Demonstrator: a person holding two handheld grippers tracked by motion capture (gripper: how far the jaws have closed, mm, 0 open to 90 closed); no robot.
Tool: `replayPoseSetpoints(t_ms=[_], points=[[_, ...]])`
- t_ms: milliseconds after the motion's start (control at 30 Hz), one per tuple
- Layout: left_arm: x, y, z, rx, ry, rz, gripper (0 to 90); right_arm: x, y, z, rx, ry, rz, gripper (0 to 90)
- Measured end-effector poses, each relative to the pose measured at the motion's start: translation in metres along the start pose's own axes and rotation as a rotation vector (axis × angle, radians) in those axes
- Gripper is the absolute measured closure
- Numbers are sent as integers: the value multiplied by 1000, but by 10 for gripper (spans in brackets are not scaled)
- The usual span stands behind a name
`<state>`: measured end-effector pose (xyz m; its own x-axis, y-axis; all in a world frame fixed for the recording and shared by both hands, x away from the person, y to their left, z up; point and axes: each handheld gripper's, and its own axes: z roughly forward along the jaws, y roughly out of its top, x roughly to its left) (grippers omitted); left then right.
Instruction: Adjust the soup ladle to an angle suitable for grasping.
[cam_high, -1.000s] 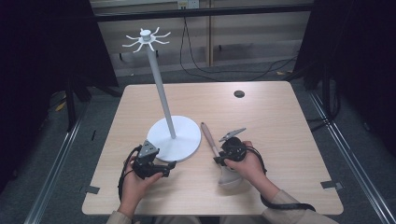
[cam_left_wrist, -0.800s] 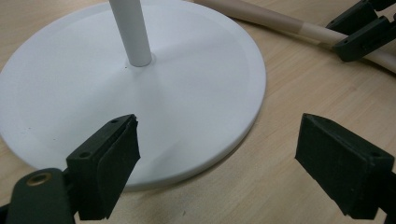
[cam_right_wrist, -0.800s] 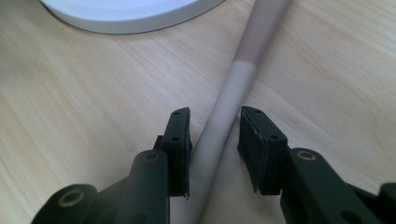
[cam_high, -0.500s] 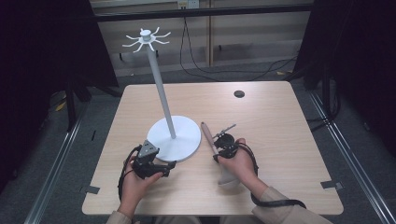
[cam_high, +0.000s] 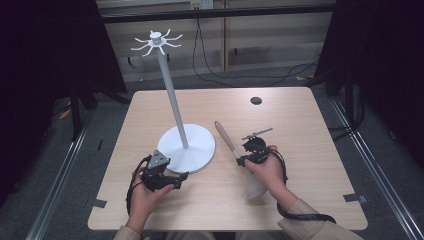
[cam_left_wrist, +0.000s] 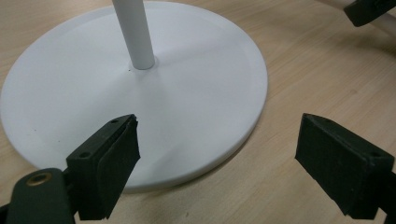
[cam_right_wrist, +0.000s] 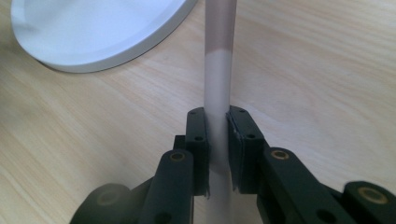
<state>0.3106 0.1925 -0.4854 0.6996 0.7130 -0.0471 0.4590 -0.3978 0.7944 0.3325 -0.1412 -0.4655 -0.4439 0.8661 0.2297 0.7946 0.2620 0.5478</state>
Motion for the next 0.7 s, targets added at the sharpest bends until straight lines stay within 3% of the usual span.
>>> replayPoseSetpoints(t_ms=[100, 267, 333, 400, 567, 700], points=[[-1, 0, 1, -2, -5, 3, 132, -8, -5, -6, -62, 45, 24, 803], [-1, 0, 3, -2, -16, 0, 132, -16, -11, -19, -155, 74, 29, 804], [-1, 1, 3, -11, -18, -6, 132, -18, -13, -28, -221, 94, 37, 804], [-2, 2, 3, -17, -24, -15, 132, -18, -14, -30, -240, 101, 35, 804], [-7, 7, 3, -42, -50, -10, 131, -15, -16, -44, -372, 157, 18, 804], [-12, 12, 3, -59, -75, -6, 131, -12, -17, -48, -412, 179, 16, 804]])
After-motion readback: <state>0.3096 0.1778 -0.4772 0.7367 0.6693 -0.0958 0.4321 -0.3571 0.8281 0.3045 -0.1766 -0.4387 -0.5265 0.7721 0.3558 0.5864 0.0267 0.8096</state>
